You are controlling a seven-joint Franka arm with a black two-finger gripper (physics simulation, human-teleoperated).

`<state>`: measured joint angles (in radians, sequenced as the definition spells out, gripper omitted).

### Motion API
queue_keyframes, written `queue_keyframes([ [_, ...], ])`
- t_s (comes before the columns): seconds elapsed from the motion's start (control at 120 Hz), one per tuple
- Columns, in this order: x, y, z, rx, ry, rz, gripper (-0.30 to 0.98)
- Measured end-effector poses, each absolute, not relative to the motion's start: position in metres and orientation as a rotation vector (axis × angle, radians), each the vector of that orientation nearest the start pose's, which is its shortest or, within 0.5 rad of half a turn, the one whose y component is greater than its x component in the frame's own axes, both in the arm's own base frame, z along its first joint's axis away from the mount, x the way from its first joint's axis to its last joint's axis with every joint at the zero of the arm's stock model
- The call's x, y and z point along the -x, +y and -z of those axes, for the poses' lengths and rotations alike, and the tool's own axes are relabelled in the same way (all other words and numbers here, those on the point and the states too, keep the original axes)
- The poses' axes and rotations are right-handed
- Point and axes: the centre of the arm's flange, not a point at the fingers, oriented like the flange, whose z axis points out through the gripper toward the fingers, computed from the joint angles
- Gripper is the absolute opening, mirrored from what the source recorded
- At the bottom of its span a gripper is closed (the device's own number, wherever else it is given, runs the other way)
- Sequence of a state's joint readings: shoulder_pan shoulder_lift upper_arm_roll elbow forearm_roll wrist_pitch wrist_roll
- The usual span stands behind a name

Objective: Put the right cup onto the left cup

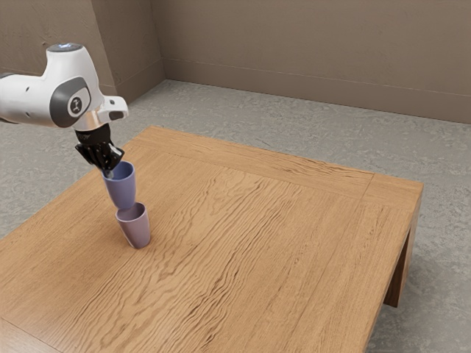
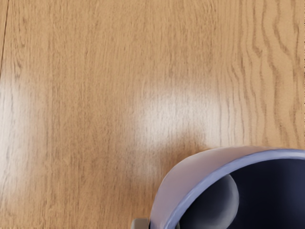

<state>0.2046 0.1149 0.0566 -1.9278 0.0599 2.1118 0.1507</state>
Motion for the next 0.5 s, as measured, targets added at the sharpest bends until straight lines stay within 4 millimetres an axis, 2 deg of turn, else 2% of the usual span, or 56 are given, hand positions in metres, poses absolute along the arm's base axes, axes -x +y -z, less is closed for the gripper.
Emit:
queue_keyframes([
  [0.25, -0.564, 0.149, -0.424, 3.096, -0.134, 0.058, -0.1],
  [0.5, -0.568, 0.141, -0.422, 3.102, -0.121, 0.087, -0.1],
])
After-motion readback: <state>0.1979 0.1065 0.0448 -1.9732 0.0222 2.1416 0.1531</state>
